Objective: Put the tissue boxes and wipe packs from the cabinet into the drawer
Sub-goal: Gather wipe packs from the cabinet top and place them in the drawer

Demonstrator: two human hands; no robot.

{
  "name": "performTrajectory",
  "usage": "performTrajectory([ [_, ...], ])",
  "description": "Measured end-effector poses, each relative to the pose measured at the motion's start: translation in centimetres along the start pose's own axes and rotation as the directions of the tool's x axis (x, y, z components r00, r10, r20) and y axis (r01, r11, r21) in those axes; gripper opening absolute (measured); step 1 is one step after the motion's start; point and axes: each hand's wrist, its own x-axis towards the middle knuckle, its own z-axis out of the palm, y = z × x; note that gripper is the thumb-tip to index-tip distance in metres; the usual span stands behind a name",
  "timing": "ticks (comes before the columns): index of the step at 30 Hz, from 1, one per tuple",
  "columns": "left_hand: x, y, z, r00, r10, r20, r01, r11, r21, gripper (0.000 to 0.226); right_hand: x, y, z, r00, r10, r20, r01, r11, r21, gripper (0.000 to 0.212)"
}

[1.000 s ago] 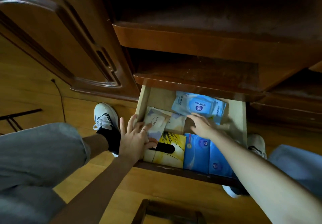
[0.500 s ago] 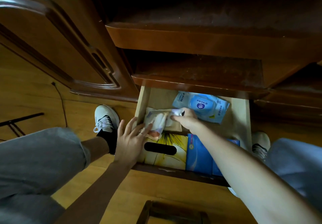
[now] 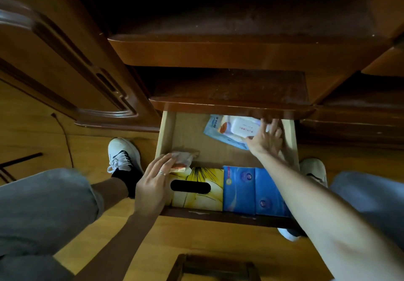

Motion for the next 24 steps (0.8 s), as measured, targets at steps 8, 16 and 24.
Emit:
performTrajectory([
  [8, 0.5, -0.7, 0.2, 0.992, -0.077, -0.099, 0.077, 0.997, 0.000, 0.035, 2.0, -3.6, 0.7, 0.921, -0.157, 0.355, 0.052, 0.956, 0.289, 0.094],
  [16, 1.4, -0.9, -0.9, 0.938, -0.159, -0.309, 0.144, 0.987, -0.072, 0.038, -4.6, -9.0, 4.3, 0.796, -0.420, 0.436, 0.444, 0.895, 0.052, 0.087],
  [24, 1.6, -0.7, -1.4, 0.929, -0.173, -0.326, 0.153, 0.985, -0.085, 0.034, -3.9, -8.1, 2.4, 0.722, -0.453, 0.523, 0.474, 0.874, 0.104, 0.080],
])
